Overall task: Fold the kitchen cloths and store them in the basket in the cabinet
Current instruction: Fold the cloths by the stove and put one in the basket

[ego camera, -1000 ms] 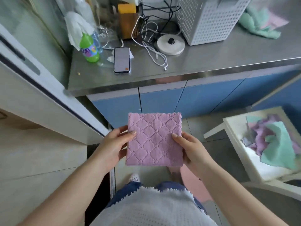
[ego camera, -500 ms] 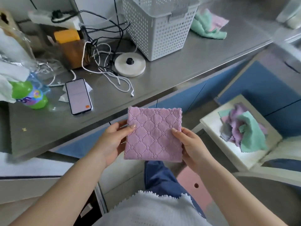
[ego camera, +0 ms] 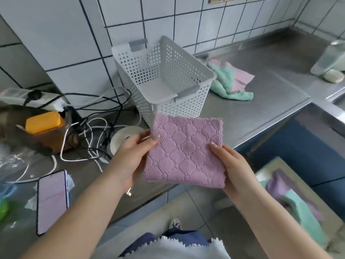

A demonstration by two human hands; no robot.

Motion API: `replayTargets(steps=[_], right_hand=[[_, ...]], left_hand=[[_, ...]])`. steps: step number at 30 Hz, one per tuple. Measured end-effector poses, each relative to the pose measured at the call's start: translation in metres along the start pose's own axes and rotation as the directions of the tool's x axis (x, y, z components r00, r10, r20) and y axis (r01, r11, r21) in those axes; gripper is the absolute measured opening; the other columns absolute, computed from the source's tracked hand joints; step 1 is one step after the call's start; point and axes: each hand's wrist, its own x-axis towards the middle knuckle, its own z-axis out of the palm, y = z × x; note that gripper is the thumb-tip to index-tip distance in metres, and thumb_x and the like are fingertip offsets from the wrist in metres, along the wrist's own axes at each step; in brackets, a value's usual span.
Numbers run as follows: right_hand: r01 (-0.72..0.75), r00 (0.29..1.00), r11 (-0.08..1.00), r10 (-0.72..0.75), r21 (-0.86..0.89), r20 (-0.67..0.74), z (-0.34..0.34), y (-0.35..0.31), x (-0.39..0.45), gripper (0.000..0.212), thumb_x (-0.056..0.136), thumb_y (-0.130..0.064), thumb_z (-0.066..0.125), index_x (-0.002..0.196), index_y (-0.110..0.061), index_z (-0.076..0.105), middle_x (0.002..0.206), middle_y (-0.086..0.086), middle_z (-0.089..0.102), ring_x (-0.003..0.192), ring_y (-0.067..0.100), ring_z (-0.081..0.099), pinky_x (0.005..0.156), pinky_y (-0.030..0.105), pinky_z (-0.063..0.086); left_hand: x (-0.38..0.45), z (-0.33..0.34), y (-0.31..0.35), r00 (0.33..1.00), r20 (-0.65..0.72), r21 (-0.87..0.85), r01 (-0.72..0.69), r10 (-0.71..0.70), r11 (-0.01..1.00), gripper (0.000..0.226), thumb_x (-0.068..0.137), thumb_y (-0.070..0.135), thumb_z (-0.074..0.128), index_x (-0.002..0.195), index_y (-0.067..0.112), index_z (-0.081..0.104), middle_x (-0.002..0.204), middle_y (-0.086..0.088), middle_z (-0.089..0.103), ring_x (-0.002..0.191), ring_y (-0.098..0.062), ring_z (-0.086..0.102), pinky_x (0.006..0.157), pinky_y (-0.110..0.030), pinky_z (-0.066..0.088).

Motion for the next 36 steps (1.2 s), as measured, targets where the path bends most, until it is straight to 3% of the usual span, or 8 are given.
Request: replayTargets(steps=[6,9,15,20,25,29,31,36], right_hand=[[0.085,0.995,0.996,-0.085,-0.003,0.058,0.028,-0.047,0.04,0.049,0.076,-0.02,0.063,0.119,0.003,0.056,0.101,0.015,0.071,0.081,0.024,0.07,0.073,0.035,0.059],[0.136,0.989,0.99,-0.134,-0.026,0.065,0.041,-0.066,0.057,0.055,0.074,-0.022,0.064,0.121,0.004,0.054,0.107,0.018,0.069,0.09,0.028,0.066,0.081,0.039,0.056],[0.192,0.974,0.978,-0.179,-0.086,0.142,0.055,-0.103,0.087,0.046,0.076,-0.022,0.062,0.116,-0.001,0.058,0.11,0.017,0.068,0.096,0.028,0.065,0.084,0.039,0.055],[0.197,0.965,0.969,-0.165,-0.151,0.202,0.054,-0.136,0.131,0.033,0.081,-0.02,0.061,0.109,-0.003,0.062,0.105,0.015,0.07,0.09,0.025,0.067,0.086,0.04,0.053],[0.195,0.965,0.926,-0.121,-0.323,0.234,0.057,-0.18,0.194,0.011,0.09,-0.018,0.058,0.091,-0.01,0.066,0.093,0.01,0.071,0.088,0.026,0.065,0.091,0.047,0.047],[0.18,0.966,0.883,-0.075,-0.434,0.248,0.078,-0.205,0.254,0.011,0.092,-0.016,0.057,0.09,-0.013,0.067,0.092,0.009,0.072,0.087,0.027,0.067,0.089,0.047,0.051],[0.169,0.963,0.854,-0.037,-0.492,0.267,0.092,-0.208,0.282,0.01,0.092,-0.016,0.057,0.092,-0.013,0.067,0.098,0.011,0.072,0.092,0.028,0.067,0.091,0.048,0.052],[0.19,0.953,0.725,0.025,-0.662,0.3,0.122,-0.191,0.34,0.007,0.09,-0.019,0.058,0.088,-0.018,0.065,0.1,0.01,0.071,0.094,0.03,0.067,0.087,0.049,0.054]], left_hand=[[0.042,0.009,0.055,0.993,0.072,0.049,-0.097,0.093,0.994,0.038,0.069,0.023,0.066,0.105,0.014,0.062,0.096,-0.005,0.073,0.086,-0.018,0.069,0.072,-0.031,0.059],[0.061,0.008,0.078,0.987,0.116,0.08,-0.119,0.109,0.99,0.042,0.073,0.025,0.066,0.113,0.012,0.061,0.106,-0.009,0.071,0.097,-0.025,0.067,0.08,-0.037,0.058],[0.094,0.012,0.103,0.989,0.086,0.07,-0.123,0.117,0.99,0.052,0.07,0.029,0.078,0.116,0.013,0.062,0.116,-0.015,0.066,0.113,-0.038,0.058,0.097,-0.054,0.046],[0.125,0.03,0.115,0.987,0.024,0.017,-0.16,0.159,0.987,0.045,0.07,0.026,0.067,0.113,0.012,0.062,0.113,-0.013,0.068,0.104,-0.029,0.065,0.088,-0.043,0.054],[0.163,0.051,0.132,0.977,-0.095,0.007,-0.193,0.193,0.981,0.035,0.077,0.021,0.065,0.111,0.015,0.064,0.109,-0.009,0.07,0.098,-0.023,0.065,0.084,-0.04,0.053],[0.204,0.056,0.144,0.953,-0.229,0.005,-0.203,0.199,0.979,0.026,0.093,0.01,0.054,0.118,0.013,0.061,0.114,-0.009,0.067,0.102,-0.023,0.063,0.084,-0.038,0.052],[0.223,0.054,0.145,0.936,-0.317,-0.03,-0.171,0.153,0.985,0.027,0.095,0.009,0.052,0.119,0.011,0.061,0.116,-0.011,0.066,0.103,-0.025,0.062,0.084,-0.039,0.052],[0.265,0.043,0.135,0.85,-0.527,-0.124,-0.073,-0.004,0.99,0.024,0.095,0.01,0.049,0.115,0.007,0.061,0.105,-0.016,0.066,0.083,-0.026,0.064,0.075,-0.039,0.053]])
